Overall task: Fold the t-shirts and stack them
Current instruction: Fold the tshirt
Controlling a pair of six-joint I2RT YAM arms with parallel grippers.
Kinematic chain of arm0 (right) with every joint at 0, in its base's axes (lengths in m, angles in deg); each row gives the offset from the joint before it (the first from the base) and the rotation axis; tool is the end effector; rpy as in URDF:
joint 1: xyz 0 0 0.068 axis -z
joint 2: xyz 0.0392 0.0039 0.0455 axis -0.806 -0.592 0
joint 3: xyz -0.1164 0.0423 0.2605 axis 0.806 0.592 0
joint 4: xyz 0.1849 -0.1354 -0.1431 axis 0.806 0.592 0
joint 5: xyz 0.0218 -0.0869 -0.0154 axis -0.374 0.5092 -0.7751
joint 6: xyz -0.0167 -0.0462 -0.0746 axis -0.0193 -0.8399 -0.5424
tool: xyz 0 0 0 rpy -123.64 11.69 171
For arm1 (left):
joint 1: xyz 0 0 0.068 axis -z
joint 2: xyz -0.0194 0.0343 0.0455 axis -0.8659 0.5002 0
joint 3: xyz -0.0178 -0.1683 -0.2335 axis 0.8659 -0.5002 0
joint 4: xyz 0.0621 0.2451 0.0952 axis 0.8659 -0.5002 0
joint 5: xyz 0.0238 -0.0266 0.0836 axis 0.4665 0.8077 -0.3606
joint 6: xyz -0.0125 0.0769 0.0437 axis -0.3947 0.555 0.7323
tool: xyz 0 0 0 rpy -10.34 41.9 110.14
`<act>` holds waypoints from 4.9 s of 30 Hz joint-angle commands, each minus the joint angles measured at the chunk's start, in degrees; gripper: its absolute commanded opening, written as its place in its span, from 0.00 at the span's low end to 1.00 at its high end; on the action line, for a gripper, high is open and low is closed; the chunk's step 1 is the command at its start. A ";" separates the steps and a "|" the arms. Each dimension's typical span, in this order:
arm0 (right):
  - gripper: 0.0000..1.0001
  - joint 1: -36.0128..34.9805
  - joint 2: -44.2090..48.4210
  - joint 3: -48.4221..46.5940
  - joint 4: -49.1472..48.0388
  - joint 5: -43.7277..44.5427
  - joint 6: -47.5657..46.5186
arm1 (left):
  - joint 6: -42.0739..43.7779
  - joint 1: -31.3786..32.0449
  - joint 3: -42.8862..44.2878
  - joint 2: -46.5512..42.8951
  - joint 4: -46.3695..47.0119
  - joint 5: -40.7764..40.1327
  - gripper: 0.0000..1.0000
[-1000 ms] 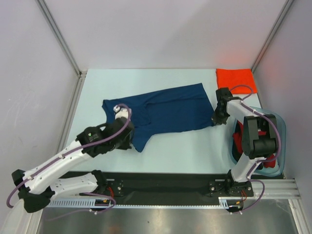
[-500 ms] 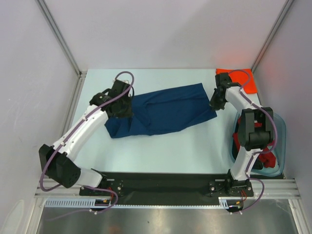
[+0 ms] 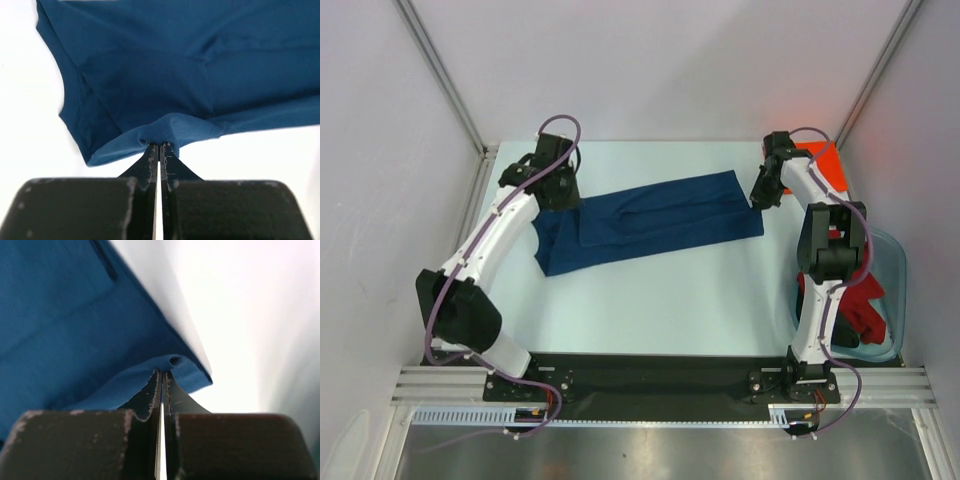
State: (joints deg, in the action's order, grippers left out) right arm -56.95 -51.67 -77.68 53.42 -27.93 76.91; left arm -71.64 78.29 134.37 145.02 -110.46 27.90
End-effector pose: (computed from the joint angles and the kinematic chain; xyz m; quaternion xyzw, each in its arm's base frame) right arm 0.4801 0.0233 0.1822 0.1776 0.9627 0.0228 0.2030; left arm 0.3489 -0.1003 0.3217 -0.0836 0.9391 -0.0392 0.3310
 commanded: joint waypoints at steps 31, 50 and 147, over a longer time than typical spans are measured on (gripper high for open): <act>0.02 1.05 -19.47 -29.84 6.36 -8.10 -0.61 | 1.72 -7.23 26.79 26.60 1.09 -2.37 0.00; 0.67 -1.14 -13.42 -30.13 13.49 -4.50 -2.19 | -2.40 -7.41 16.63 10.30 -0.96 -3.20 0.77; 0.69 -13.37 43.01 35.54 6.98 -9.25 -2.81 | -14.09 -22.70 -23.23 1.19 19.02 21.10 0.63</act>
State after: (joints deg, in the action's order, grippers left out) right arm -70.15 -11.13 -41.71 58.45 -37.74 75.73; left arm -85.21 55.10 108.58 141.81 -92.99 44.64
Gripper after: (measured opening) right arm 0.687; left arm 0.634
